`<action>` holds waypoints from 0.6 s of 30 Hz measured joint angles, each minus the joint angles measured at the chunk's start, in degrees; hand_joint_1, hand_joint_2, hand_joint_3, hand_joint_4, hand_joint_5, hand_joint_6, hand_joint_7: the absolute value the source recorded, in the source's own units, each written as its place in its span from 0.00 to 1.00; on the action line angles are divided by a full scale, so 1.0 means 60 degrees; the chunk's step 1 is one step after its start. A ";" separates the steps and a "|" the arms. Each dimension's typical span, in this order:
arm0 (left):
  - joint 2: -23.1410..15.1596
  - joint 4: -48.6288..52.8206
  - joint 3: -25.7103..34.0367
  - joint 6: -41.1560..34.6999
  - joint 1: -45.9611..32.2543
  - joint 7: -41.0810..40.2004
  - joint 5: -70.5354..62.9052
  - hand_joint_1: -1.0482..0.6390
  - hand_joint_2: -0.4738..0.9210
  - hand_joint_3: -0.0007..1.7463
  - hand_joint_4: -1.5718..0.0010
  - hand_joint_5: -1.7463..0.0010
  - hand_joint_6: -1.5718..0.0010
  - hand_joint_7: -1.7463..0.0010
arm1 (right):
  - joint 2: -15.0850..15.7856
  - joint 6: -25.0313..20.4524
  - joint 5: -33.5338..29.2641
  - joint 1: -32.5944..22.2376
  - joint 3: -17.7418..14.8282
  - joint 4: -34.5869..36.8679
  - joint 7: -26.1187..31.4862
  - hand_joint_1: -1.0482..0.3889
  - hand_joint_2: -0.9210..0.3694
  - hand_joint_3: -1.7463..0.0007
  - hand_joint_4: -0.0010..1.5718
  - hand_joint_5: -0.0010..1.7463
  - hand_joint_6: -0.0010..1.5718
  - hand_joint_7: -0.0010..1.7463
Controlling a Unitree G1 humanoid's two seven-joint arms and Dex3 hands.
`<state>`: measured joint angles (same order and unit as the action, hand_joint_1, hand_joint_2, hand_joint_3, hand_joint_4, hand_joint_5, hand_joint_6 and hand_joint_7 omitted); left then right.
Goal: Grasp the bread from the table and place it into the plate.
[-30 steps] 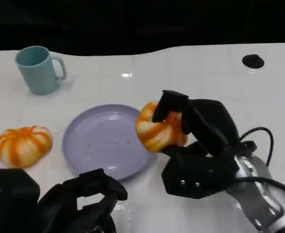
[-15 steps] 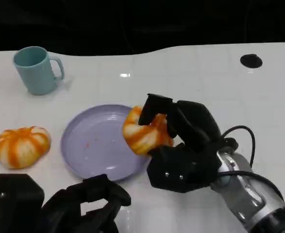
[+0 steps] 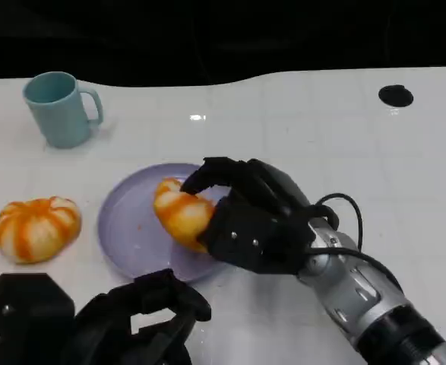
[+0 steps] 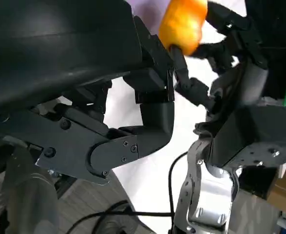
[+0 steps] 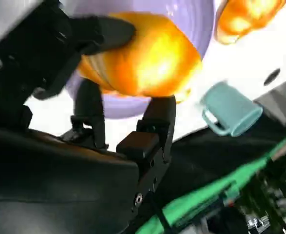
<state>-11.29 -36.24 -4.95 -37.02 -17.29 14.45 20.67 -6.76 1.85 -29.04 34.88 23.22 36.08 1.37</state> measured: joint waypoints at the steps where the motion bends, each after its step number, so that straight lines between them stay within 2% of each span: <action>1: 0.0002 -0.0027 -0.0003 -0.0012 -0.0019 -0.0007 0.0000 0.42 0.90 0.48 0.56 0.00 0.62 0.14 | 0.0018 -0.0147 -0.0007 0.0043 0.0036 -0.0051 -0.0201 0.45 0.00 0.87 0.21 0.16 0.33 0.01; 3: 0.0014 -0.0082 -0.0006 -0.0046 -0.0053 -0.0019 0.0001 0.42 0.90 0.48 0.56 0.00 0.62 0.14 | 0.0075 -0.0359 -0.0049 0.0072 0.0121 -0.0227 -0.0575 0.40 0.00 0.86 0.15 0.13 0.28 0.00; 7: 0.0023 -0.0118 -0.0012 -0.0087 -0.0084 -0.0032 0.0000 0.42 0.90 0.48 0.57 0.00 0.62 0.14 | 0.0293 -0.0832 -0.0204 0.0104 0.0427 -0.0712 -0.1249 0.36 0.00 0.85 0.11 0.11 0.23 0.00; 18: 0.0028 -0.0120 -0.0037 -0.0137 -0.0066 -0.0094 -0.0005 0.42 0.89 0.49 0.56 0.00 0.62 0.14 | 0.0826 -0.1364 -0.0324 -0.0324 0.0617 -0.2349 -0.1989 0.34 0.00 0.82 0.13 0.13 0.23 0.01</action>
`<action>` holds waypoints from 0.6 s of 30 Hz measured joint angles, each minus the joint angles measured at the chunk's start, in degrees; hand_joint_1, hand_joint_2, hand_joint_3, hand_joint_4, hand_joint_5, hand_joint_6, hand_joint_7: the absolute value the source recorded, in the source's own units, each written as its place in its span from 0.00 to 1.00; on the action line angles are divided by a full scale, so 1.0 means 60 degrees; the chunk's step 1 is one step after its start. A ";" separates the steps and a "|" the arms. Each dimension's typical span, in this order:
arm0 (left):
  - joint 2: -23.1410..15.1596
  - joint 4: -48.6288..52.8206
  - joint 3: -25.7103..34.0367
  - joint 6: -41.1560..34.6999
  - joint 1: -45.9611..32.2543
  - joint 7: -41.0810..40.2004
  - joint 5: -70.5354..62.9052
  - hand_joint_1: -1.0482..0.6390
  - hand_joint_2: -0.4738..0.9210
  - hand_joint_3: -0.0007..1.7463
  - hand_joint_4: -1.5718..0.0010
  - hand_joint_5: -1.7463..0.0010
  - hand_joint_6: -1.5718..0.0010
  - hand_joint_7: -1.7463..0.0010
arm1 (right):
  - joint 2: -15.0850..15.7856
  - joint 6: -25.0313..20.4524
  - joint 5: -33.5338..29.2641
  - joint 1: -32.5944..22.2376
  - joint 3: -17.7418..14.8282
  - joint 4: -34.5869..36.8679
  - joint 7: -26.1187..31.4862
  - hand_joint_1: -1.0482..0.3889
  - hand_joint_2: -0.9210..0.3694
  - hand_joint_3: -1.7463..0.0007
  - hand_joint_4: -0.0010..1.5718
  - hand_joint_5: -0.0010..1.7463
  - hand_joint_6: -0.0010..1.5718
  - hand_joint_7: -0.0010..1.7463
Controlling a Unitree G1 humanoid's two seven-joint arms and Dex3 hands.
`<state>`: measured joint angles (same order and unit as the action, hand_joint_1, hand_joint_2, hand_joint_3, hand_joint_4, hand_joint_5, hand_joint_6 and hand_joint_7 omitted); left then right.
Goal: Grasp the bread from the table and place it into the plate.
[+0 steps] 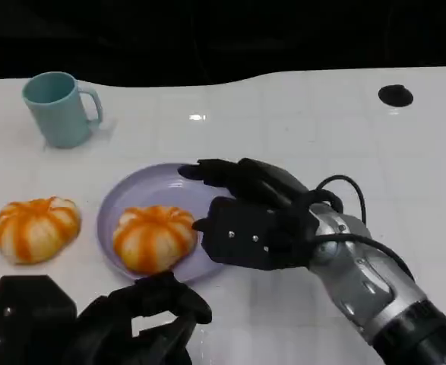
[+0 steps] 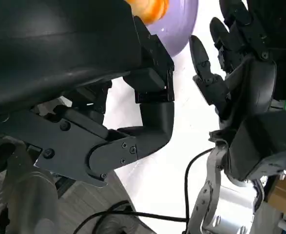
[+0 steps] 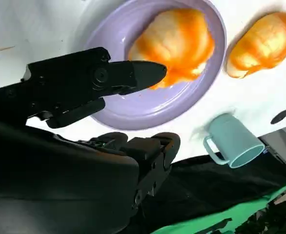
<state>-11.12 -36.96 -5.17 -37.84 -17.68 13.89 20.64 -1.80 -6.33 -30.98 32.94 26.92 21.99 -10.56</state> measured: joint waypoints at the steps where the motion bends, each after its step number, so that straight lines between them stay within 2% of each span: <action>1: 0.0002 0.0000 -0.0001 -0.0017 0.0008 -0.0001 0.0002 0.42 0.89 0.49 0.57 0.00 0.62 0.14 | 0.0067 -0.0037 0.0004 -0.0105 -0.0009 -0.0228 -0.0066 0.35 0.00 0.82 0.13 0.13 0.24 0.01; 6: 0.0015 0.0006 -0.0001 -0.0033 0.0042 0.0000 0.0003 0.42 0.89 0.49 0.57 0.00 0.62 0.14 | 0.0389 -0.0083 0.0233 -0.0839 -0.0215 -0.1550 -0.0188 0.37 0.00 0.82 0.23 0.18 0.30 0.03; 11: 0.0011 0.0026 0.0002 -0.0027 0.0085 0.0002 0.0003 0.42 0.89 0.49 0.57 0.00 0.63 0.13 | 0.0786 0.0187 0.0780 -0.1918 -0.0557 -0.2990 -0.0296 0.38 0.00 0.84 0.30 0.24 0.36 0.06; 13: 0.0009 0.0040 0.0006 -0.0025 0.0112 0.0003 0.0003 0.42 0.89 0.49 0.57 0.00 0.62 0.13 | 0.0932 0.0339 0.0999 -0.2335 -0.0669 -0.3466 -0.0294 0.40 0.00 0.86 0.28 0.34 0.39 0.06; 15: 0.0008 0.0053 0.0011 -0.0024 0.0131 0.0003 0.0003 0.42 0.89 0.49 0.57 0.00 0.62 0.13 | 0.1034 0.0605 0.1224 -0.2788 -0.0816 -0.3875 -0.0274 0.42 0.00 0.87 0.26 0.40 0.40 0.06; 16: 0.0008 0.0054 0.0011 -0.0025 0.0136 0.0003 0.0003 0.42 0.89 0.49 0.57 0.00 0.63 0.13 | 0.1065 0.0741 0.1343 -0.3007 -0.0899 -0.4024 -0.0257 0.43 0.00 0.87 0.24 0.49 0.42 0.08; 18: 0.0007 0.0063 0.0016 -0.0030 0.0151 0.0003 0.0004 0.42 0.89 0.49 0.57 0.00 0.63 0.13 | 0.1129 0.1174 0.1671 -0.3402 -0.1053 -0.4187 -0.0206 0.45 0.00 0.88 0.24 0.55 0.44 0.09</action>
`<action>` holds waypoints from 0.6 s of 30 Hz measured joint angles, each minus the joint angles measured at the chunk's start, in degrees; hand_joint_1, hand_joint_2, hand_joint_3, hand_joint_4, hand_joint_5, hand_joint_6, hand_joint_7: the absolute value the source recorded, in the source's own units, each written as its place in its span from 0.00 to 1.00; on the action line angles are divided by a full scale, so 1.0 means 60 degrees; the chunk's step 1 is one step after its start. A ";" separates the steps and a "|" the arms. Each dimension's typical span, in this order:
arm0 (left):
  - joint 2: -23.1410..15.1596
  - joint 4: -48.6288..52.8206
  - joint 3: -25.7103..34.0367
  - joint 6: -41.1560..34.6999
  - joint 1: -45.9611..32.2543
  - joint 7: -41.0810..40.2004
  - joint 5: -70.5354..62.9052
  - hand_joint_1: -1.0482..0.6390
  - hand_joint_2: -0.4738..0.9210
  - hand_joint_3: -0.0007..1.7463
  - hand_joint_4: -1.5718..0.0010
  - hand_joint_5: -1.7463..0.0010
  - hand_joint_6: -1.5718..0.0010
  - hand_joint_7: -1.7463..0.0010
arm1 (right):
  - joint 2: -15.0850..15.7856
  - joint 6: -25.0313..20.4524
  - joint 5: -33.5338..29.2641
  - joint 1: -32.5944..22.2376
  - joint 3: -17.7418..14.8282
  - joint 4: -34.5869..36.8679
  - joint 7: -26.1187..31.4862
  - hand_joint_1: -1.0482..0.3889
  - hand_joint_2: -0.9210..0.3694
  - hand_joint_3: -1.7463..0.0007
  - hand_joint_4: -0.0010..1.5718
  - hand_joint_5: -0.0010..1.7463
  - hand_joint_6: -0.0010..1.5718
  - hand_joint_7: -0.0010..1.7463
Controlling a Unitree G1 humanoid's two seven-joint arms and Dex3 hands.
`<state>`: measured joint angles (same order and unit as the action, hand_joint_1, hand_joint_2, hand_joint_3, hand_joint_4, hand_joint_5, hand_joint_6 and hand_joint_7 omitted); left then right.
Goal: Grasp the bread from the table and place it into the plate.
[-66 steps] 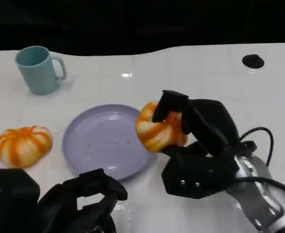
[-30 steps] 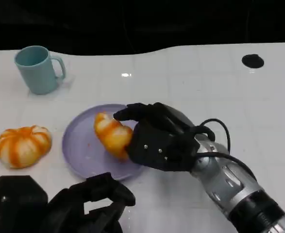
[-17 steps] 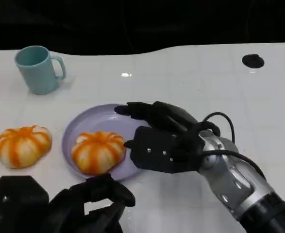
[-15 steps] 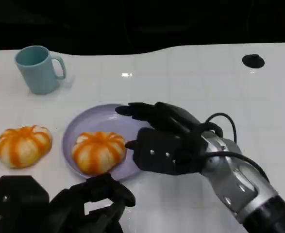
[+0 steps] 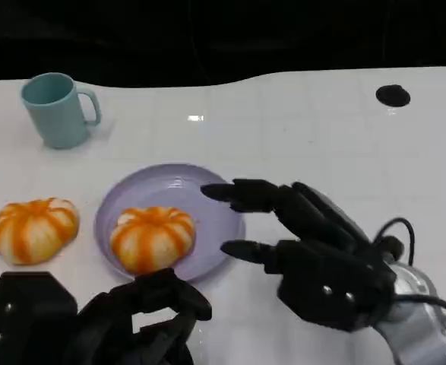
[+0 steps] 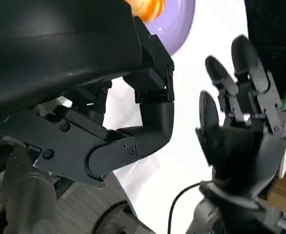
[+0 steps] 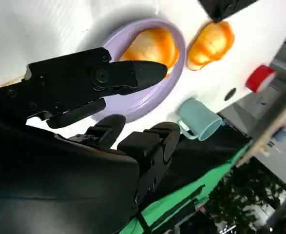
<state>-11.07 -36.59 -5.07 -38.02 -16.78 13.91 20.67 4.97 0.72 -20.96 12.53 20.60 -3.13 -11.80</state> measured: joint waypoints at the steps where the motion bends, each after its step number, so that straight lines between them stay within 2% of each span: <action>1: 0.0001 0.0002 0.0002 -0.0001 0.0006 0.0000 0.0000 0.42 0.89 0.49 0.57 0.00 0.63 0.13 | 0.0024 0.0266 0.0170 -0.0219 -0.0082 -0.0075 0.0008 0.47 0.00 0.89 0.23 0.61 0.46 0.12; 3: 0.0000 0.0012 0.0005 0.0000 0.0014 0.0000 0.0000 0.42 0.90 0.49 0.57 0.00 0.63 0.13 | 0.0088 0.0733 0.0536 -0.0688 -0.0301 -0.0302 0.0020 0.49 0.01 0.89 0.24 0.67 0.47 0.16; 4: 0.0000 0.0026 0.0010 0.0000 0.0021 0.0000 0.0000 0.42 0.90 0.49 0.57 0.00 0.63 0.13 | 0.0130 0.0879 0.0699 -0.0876 -0.0370 -0.0398 0.0023 0.51 0.04 0.84 0.26 0.72 0.44 0.27; 6: 0.0005 0.0044 0.0017 0.0001 0.0026 0.0000 0.0003 0.42 0.89 0.49 0.57 0.00 0.62 0.13 | 0.0168 0.1109 0.1079 -0.1345 -0.0614 -0.0685 0.0021 0.53 0.14 0.70 0.29 0.76 0.38 0.45; 7: 0.0006 0.0065 0.0024 0.0002 0.0026 0.0000 0.0003 0.42 0.89 0.49 0.57 0.00 0.62 0.14 | 0.0214 0.1208 0.1235 -0.1535 -0.0710 -0.0783 0.0023 0.57 0.21 0.58 0.31 0.78 0.37 0.54; 10: 0.0006 0.0092 0.0029 0.0006 0.0034 0.0002 0.0004 0.43 0.90 0.49 0.57 0.00 0.63 0.14 | 0.0344 0.1438 0.1693 -0.2149 -0.1054 -0.1064 -0.0013 0.64 0.32 0.37 0.35 0.82 0.38 0.64; 11: -0.0002 0.0100 0.0036 0.0006 0.0035 0.0003 0.0004 0.43 0.90 0.49 0.57 0.00 0.63 0.14 | 0.0402 0.1483 0.1801 -0.2287 -0.1121 -0.1129 -0.0034 0.66 0.34 0.33 0.37 0.83 0.39 0.66; 13: -0.0009 0.0111 0.0044 0.0007 0.0046 0.0006 0.0006 0.43 0.90 0.49 0.57 0.00 0.63 0.14 | 0.0527 0.1603 0.1996 -0.2610 -0.1321 -0.1317 -0.0102 0.68 0.36 0.27 0.40 0.86 0.42 0.71; 18: -0.0018 0.0192 0.0089 0.0007 0.0062 0.0011 0.0020 0.43 0.90 0.49 0.57 0.00 0.63 0.13 | 0.0912 0.1927 0.2240 -0.3233 -0.1747 -0.1820 -0.0273 0.67 0.39 0.23 0.46 0.91 0.50 0.76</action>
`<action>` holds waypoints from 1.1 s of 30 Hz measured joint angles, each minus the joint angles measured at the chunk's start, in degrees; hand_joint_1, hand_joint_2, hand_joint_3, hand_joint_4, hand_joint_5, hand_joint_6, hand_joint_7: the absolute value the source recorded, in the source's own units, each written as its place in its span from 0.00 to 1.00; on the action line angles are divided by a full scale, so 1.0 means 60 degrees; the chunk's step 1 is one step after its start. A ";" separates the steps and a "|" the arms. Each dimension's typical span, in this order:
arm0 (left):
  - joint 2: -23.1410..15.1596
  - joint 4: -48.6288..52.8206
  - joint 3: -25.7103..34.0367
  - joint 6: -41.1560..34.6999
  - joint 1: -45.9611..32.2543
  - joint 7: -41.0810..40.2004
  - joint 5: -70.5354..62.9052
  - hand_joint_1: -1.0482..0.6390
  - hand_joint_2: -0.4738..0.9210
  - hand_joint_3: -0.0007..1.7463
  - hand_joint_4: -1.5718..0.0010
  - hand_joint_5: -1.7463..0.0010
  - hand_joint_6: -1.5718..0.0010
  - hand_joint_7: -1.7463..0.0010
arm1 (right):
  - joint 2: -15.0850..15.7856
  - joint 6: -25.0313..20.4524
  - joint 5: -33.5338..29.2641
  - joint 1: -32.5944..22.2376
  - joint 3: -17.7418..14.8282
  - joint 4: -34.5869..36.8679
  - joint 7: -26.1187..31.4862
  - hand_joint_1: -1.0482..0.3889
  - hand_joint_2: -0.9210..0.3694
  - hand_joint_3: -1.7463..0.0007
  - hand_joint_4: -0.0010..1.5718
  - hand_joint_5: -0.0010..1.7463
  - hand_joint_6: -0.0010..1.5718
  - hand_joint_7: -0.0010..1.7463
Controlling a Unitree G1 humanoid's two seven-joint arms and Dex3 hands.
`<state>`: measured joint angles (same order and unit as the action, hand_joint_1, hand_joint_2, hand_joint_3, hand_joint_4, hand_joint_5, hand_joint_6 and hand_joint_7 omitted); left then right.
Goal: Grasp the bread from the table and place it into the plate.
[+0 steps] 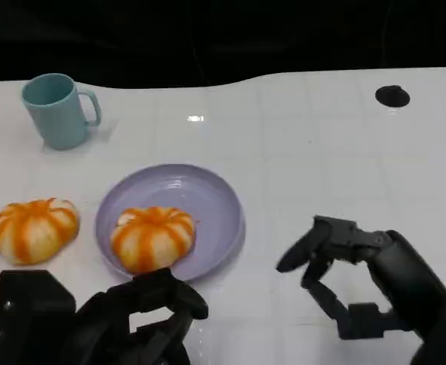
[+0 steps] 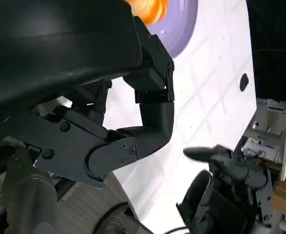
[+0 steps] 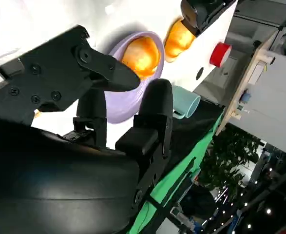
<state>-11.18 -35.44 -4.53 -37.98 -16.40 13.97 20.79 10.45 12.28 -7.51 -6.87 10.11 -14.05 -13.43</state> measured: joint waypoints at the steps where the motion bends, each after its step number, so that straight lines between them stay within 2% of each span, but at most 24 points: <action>1: -0.0001 0.0005 0.0016 0.0000 0.0003 0.0000 0.0000 0.43 0.90 0.49 0.57 0.00 0.63 0.13 | 0.0115 0.0048 0.0004 -0.0095 -0.0060 -0.0067 -0.0021 0.66 0.41 0.22 0.49 0.92 0.52 0.77; 4: -0.0003 0.0015 0.0029 -0.0001 0.0011 0.0000 0.0001 0.43 0.90 0.48 0.58 0.00 0.63 0.14 | 0.0369 0.0187 -0.0040 -0.0441 -0.0242 -0.0302 -0.0058 0.66 0.44 0.19 0.53 0.93 0.55 0.78; 8: -0.0020 0.0047 0.0058 -0.0001 0.0028 0.0007 0.0006 0.43 0.91 0.48 0.58 0.00 0.63 0.14 | 0.0584 0.0271 -0.0128 -0.0903 -0.0493 -0.0645 -0.0053 0.67 0.44 0.19 0.54 0.99 0.53 0.84; 12: -0.0035 0.0143 0.0089 0.0000 0.0036 0.0075 0.0022 0.43 0.91 0.47 0.57 0.00 0.63 0.14 | 0.0624 0.0237 -0.0258 -0.1325 -0.0717 -0.0983 -0.0018 0.69 0.46 0.16 0.59 1.00 0.51 0.88; 17: -0.0059 0.0153 0.0135 0.0003 0.0032 0.0148 0.0023 0.42 0.91 0.47 0.57 0.00 0.63 0.14 | 0.0585 0.0160 -0.0529 -0.1836 -0.0808 -0.1207 0.0287 0.71 0.43 0.17 0.60 1.00 0.49 0.92; 27: -0.0118 0.0168 0.0303 0.0006 0.0001 0.0249 0.0026 0.43 0.91 0.46 0.57 0.00 0.63 0.15 | 0.0450 0.0180 -0.0809 -0.1966 -0.0814 -0.0866 0.0868 0.73 0.42 0.19 0.61 1.00 0.47 0.94; 33: -0.0119 0.0167 0.0360 0.0005 -0.0040 0.0251 0.0049 0.43 0.91 0.46 0.57 0.00 0.63 0.15 | 0.0431 0.0214 -0.1160 -0.1965 -0.0813 -0.0554 0.1205 0.70 0.42 0.19 0.61 1.00 0.47 0.95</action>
<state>-11.90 -34.43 -2.37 -37.94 -16.64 15.48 21.08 13.03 13.56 -14.47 -18.66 5.24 -17.37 -6.21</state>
